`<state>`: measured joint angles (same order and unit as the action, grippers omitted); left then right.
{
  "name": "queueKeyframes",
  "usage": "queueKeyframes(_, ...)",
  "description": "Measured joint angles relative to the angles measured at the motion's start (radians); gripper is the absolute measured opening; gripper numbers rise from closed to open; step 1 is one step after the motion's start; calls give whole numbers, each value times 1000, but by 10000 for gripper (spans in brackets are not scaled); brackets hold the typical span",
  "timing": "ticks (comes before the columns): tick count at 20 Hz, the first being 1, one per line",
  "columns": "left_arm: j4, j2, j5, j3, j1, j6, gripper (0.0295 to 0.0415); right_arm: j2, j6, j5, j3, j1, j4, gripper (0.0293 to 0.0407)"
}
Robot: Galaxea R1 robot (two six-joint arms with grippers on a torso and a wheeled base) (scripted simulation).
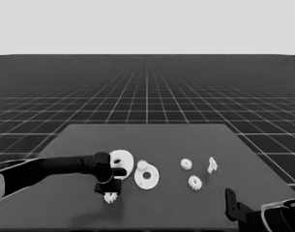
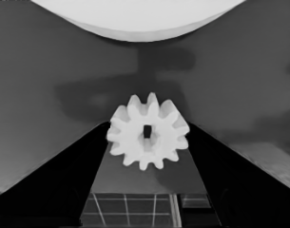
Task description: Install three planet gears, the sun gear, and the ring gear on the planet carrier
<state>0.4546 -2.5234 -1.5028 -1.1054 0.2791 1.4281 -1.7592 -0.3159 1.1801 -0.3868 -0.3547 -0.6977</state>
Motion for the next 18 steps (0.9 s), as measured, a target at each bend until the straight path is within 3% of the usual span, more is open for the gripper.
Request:
queueKeyframes(8,0,0,0,0,0,0,313,0,0,0,0,0,0,385)
queueKeyframes(9,-84,21,-37,76,-78,45,312,0,0,0,0,0,0,385)
queueKeyframes(11,-181,32,-55,127,-185,79,312,0,0,0,0,0,0,385)
queueKeyframes(14,-226,34,-57,138,-231,88,312,0,0,0,0,0,0,385)
queueKeyframes(18,-236,34,-57,139,-240,89,312,0,0,0,0,0,0,385)
